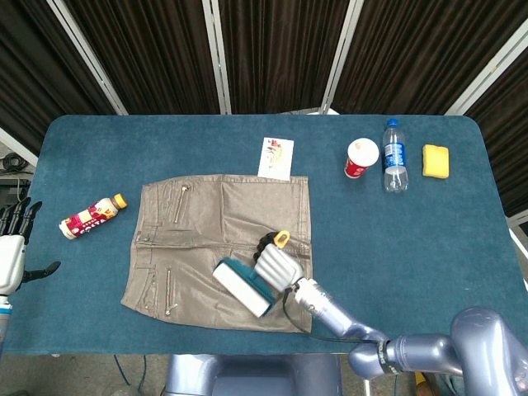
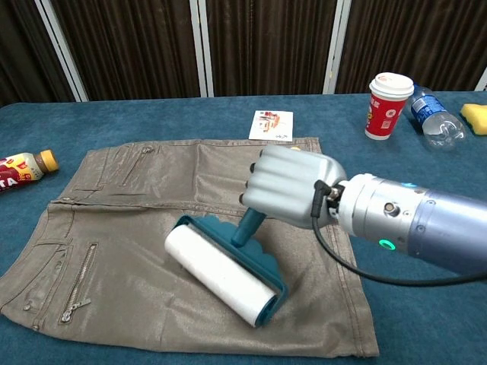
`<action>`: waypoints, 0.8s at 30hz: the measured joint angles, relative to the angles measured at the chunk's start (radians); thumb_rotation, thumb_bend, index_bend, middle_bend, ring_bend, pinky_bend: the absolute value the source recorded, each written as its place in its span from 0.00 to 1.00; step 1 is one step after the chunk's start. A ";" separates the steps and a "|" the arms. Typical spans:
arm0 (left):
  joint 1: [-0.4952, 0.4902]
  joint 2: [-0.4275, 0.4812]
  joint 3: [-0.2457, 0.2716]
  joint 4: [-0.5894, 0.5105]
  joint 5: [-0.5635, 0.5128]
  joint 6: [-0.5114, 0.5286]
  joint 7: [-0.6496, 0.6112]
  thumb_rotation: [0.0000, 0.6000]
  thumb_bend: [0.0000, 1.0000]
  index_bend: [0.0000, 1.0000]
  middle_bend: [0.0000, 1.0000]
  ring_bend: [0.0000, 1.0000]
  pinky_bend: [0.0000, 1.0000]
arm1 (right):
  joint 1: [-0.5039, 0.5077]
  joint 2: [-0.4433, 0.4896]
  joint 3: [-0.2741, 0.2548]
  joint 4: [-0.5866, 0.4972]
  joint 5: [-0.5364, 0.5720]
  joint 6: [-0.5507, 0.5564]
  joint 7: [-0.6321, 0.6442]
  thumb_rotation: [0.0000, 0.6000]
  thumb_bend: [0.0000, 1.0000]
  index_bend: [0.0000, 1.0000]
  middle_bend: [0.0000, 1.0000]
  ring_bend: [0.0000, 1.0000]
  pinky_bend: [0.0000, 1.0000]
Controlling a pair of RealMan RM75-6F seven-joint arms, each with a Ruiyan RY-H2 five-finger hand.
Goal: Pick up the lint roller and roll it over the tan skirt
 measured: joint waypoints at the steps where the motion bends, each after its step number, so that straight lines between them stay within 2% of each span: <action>1: 0.000 0.000 0.001 0.000 0.000 0.000 -0.001 1.00 0.00 0.00 0.00 0.00 0.00 | 0.004 -0.007 0.000 -0.004 0.002 0.001 -0.010 1.00 1.00 0.45 0.45 0.32 0.40; 6: 0.001 0.001 0.002 0.004 0.000 -0.002 -0.003 1.00 0.00 0.00 0.00 0.00 0.00 | 0.012 -0.023 -0.004 -0.003 0.012 0.012 -0.035 1.00 1.00 0.45 0.45 0.32 0.40; 13: 0.000 0.000 0.002 0.005 -0.004 -0.003 -0.001 1.00 0.00 0.00 0.00 0.00 0.00 | -0.006 0.035 -0.007 0.050 0.024 0.037 -0.017 1.00 1.00 0.45 0.45 0.32 0.40; 19: 0.000 -0.003 0.003 0.001 -0.002 -0.002 0.009 1.00 0.00 0.00 0.00 0.00 0.00 | -0.038 0.095 -0.008 0.136 0.059 0.051 0.031 1.00 1.00 0.45 0.45 0.32 0.40; 24: -0.004 -0.011 0.005 -0.001 -0.002 -0.003 0.027 1.00 0.00 0.00 0.00 0.00 0.00 | -0.077 0.141 -0.012 0.248 0.100 0.046 0.111 1.00 1.00 0.45 0.45 0.32 0.40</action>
